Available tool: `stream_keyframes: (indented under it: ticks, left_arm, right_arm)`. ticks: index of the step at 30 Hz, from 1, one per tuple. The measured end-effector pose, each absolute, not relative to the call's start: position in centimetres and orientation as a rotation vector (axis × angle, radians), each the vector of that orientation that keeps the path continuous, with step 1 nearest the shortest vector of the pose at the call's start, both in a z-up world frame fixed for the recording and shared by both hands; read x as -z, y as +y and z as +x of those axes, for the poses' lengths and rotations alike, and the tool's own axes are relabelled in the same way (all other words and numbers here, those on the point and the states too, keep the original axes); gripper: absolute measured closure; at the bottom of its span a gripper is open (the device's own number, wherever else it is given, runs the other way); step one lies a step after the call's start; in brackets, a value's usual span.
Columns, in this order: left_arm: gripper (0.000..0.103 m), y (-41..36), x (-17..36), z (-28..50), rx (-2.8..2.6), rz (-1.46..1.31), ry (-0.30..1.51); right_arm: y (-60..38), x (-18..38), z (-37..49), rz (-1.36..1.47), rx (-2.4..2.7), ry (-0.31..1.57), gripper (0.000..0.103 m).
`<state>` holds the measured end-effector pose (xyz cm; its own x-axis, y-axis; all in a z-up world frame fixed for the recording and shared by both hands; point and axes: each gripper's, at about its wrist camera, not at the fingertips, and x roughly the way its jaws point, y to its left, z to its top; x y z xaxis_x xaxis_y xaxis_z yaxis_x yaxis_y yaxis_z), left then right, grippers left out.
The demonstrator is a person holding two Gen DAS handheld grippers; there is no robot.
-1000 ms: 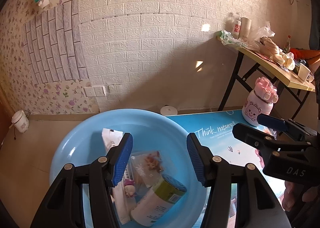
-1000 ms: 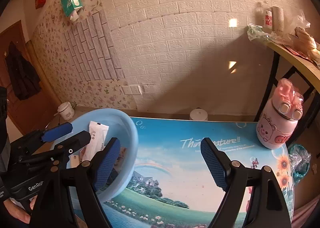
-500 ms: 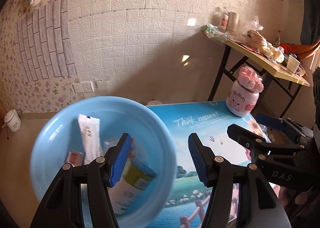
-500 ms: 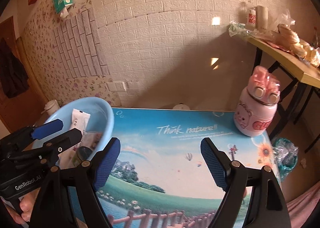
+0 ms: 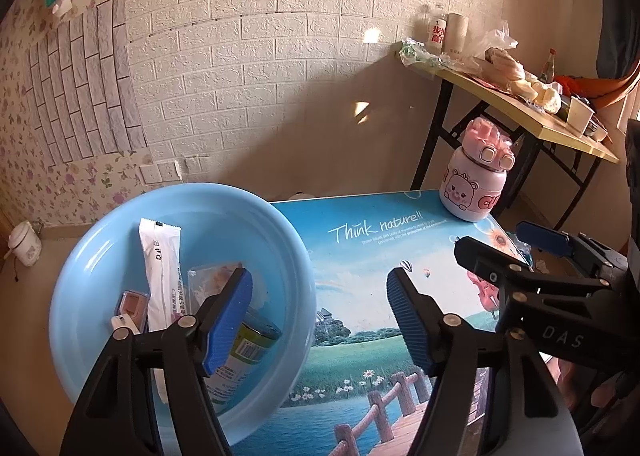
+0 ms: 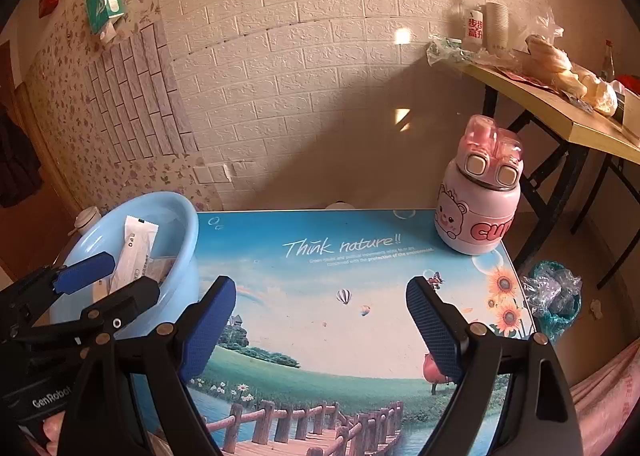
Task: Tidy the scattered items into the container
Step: 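Withdraw both open tools from the basin over the table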
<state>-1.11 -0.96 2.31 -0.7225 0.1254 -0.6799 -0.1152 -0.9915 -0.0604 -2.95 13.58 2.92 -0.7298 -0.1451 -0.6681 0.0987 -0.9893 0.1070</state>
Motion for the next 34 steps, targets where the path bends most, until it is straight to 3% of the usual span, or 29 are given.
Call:
stream_keyframes:
  ticks: [8,34]
  left_arm:
    - [0.013,0.1,-2.0,-1.2,-2.807,-1.134,0.01]
    - [0.006,0.2,-1.9,-0.9,-2.812,-1.15,0.007]
  right_arm:
    - [15.3,-2.3,-3.3,1.182,2.835,-0.095,0.014]
    - [15.3,-2.2,-3.0,1.188,2.827,-0.1,0.014]
